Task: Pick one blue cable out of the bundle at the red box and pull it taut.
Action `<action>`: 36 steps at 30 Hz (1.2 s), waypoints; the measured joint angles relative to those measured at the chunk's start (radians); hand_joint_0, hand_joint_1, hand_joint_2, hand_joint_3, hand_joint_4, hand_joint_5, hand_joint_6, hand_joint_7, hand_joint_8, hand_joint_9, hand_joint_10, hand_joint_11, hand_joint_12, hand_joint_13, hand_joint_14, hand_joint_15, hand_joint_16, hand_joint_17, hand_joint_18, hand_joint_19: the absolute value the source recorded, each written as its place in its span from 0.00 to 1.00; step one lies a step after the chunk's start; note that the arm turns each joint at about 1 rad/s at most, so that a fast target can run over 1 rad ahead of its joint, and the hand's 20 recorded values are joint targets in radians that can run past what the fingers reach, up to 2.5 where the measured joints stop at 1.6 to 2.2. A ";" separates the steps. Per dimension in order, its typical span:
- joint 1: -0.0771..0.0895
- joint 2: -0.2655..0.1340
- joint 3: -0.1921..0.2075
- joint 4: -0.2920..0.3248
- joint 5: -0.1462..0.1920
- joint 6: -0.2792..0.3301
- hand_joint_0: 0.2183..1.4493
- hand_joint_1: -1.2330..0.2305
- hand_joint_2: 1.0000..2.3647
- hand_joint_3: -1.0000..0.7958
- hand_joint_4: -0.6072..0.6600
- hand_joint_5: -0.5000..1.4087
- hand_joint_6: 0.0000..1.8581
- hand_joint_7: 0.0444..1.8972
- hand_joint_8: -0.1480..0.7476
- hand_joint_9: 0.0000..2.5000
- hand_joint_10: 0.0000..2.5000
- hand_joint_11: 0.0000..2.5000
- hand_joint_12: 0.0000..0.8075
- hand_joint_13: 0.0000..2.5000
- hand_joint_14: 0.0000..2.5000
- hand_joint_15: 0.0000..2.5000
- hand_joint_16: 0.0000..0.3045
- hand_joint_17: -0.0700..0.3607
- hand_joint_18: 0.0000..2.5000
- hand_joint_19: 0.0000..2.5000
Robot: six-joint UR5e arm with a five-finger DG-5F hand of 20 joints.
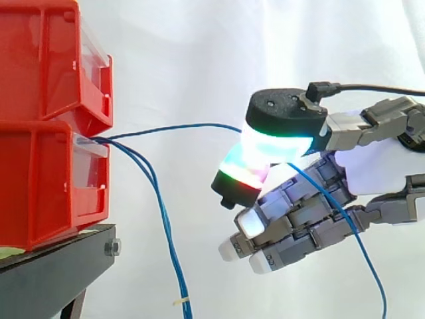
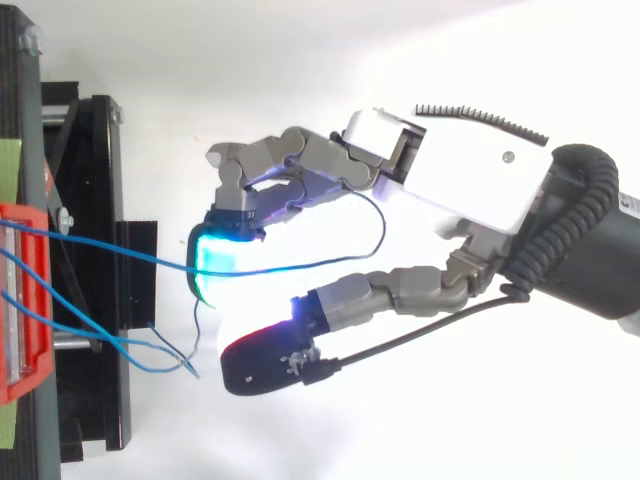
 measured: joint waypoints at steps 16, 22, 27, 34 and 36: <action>-0.001 0.000 0.000 -0.002 0.001 -0.001 0.26 0.56 0.00 0.32 0.58 0.19 0.41 0.53 0.55 0.31 0.01 0.33 0.50 0.07 0.00 0.04 0.20 0.47 0.02 0.07; -0.001 0.000 0.000 -0.002 0.001 -0.001 0.30 0.55 0.01 0.39 0.57 0.19 0.41 0.53 0.54 0.31 0.01 0.34 0.49 0.06 0.00 0.03 0.18 0.46 0.01 0.07; -0.001 0.000 0.000 -0.003 0.001 0.002 0.30 0.52 0.01 0.41 0.58 0.19 0.41 0.53 0.54 0.31 0.01 0.34 0.49 0.06 0.00 0.03 0.19 0.46 0.01 0.06; 0.000 0.000 0.000 -0.003 0.001 0.000 0.28 0.41 0.01 0.42 0.59 0.18 0.43 0.54 0.55 0.31 0.01 0.35 0.49 0.06 0.00 0.03 0.19 0.46 0.02 0.06; 0.000 0.000 0.000 -0.004 0.001 -0.001 0.28 0.39 0.01 0.42 0.59 0.18 0.43 0.56 0.55 0.31 0.01 0.35 0.49 0.07 0.00 0.03 0.19 0.46 0.02 0.06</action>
